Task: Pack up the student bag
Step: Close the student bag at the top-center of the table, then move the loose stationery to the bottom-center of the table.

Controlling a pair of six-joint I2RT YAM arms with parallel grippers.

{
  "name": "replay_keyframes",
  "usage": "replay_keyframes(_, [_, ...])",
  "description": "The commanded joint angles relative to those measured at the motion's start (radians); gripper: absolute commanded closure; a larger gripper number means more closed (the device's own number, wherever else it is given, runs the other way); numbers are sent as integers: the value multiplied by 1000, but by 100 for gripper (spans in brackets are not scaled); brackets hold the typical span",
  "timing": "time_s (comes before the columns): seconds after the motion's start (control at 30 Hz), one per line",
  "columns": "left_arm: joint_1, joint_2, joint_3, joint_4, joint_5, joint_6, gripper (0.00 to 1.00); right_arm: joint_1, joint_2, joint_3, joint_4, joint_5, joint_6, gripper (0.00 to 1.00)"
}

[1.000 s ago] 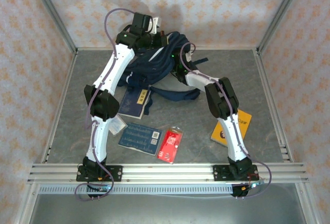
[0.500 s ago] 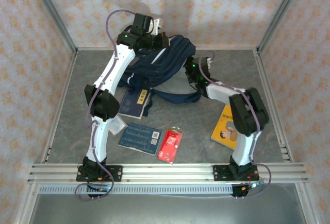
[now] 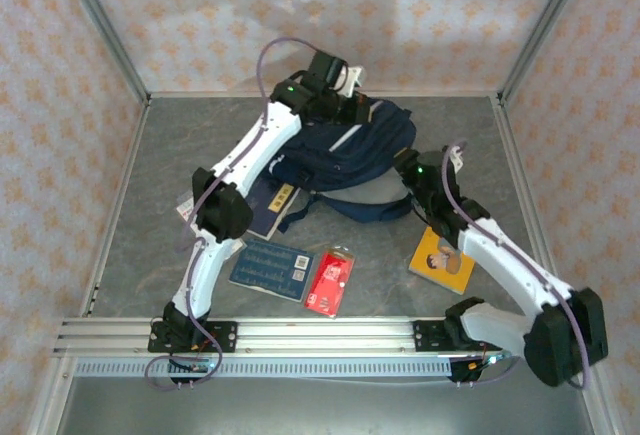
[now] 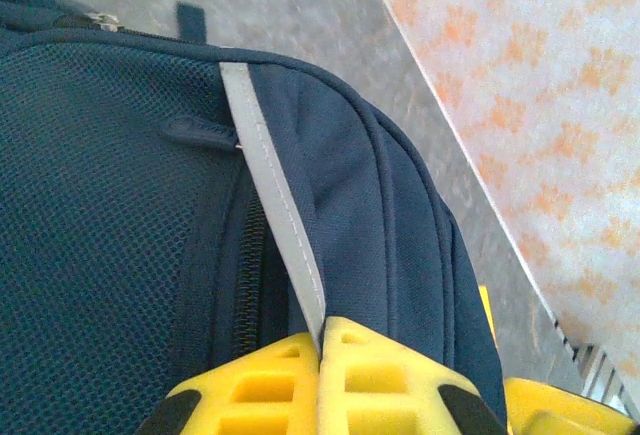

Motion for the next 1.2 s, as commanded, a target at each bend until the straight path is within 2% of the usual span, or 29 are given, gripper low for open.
replay_keyframes(0.0, [-15,9,55,-11,13,31,100,10,-66,-28,-157,43,-101,42])
replay_keyframes(0.03, [-15,8,58,-24,2,33,100,13,-83,-26,-176,34,-118,42])
replay_keyframes(0.17, [-15,-35,57,-87,-17,72,71,28,-131,1,-237,-57,-213,45])
replay_keyframes(0.23, [-17,-82,24,-118,-18,90,62,57,-142,18,-274,-81,-253,47])
replay_keyframes(0.3, [-22,-179,-91,-114,-31,111,56,100,-158,30,-316,-89,-296,47])
replay_keyframes(0.4, [-23,-373,-337,-24,-73,98,49,173,-179,38,-387,-92,-349,48])
replay_keyframes(0.63, [-30,-828,-1008,205,-151,-83,51,336,-142,34,-490,-161,-388,49])
replay_keyframes(0.73, [-48,-972,-1294,275,-155,-148,52,393,-97,29,-516,-181,-352,49])
replay_keyframes(0.8, [-70,-1037,-1455,317,-142,-184,53,412,-87,-9,-473,-233,-292,49])
replay_keyframes(0.97, [-137,-1109,-1718,469,-149,-270,58,431,-49,-100,-321,-352,-159,49])
replay_keyframes(1.17, [-247,-1025,-1784,543,-163,-256,67,448,47,-120,-301,-308,-91,52])
